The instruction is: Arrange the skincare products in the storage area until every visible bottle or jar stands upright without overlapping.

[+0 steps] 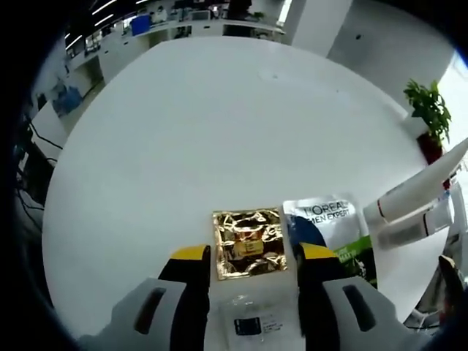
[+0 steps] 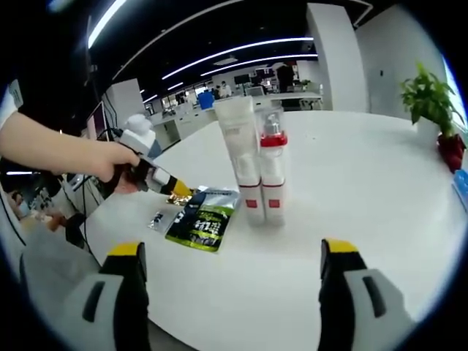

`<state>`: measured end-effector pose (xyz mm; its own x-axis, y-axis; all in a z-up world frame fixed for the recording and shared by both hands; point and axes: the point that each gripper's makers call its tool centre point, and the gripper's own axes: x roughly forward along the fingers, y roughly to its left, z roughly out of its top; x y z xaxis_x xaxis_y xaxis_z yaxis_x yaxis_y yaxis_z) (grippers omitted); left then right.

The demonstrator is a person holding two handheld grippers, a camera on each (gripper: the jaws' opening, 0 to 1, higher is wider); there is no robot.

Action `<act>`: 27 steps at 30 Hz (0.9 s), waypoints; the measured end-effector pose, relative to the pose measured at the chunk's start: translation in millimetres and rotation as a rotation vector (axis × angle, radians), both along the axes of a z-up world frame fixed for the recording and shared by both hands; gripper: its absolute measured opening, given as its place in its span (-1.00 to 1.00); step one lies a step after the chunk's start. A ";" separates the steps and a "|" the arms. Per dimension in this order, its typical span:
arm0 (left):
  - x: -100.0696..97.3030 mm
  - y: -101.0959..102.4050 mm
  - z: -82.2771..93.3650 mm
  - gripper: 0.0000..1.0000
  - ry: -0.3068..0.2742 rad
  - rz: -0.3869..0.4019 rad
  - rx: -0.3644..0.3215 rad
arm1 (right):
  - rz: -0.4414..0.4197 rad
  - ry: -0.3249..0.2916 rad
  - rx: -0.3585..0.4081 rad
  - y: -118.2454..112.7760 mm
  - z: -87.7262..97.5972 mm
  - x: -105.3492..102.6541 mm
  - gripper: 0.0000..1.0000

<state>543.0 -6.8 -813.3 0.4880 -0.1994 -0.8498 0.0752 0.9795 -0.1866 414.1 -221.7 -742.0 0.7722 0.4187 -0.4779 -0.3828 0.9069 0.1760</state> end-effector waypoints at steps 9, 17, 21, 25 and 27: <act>-6.4 -3.9 7.3 0.13 -0.019 -0.060 -0.017 | 0.000 -0.011 0.002 0.1 2.0 0.4 0.99; -24.6 -12.0 16.5 0.46 -0.020 -0.168 -0.029 | 0.020 -0.022 -0.004 4.5 4.2 0.1 0.99; -35.3 -18.4 24.4 0.64 -0.039 -0.231 -0.058 | 0.025 -0.023 -0.007 5.1 4.7 -0.3 0.99; -47.1 -20.8 31.6 0.71 -0.060 -0.269 -0.077 | 0.024 -0.027 -0.009 5.0 5.5 -0.2 0.99; -53.4 -20.6 33.3 0.73 -0.070 -0.291 -0.080 | 0.023 -0.031 -0.005 4.9 6.8 0.0 0.98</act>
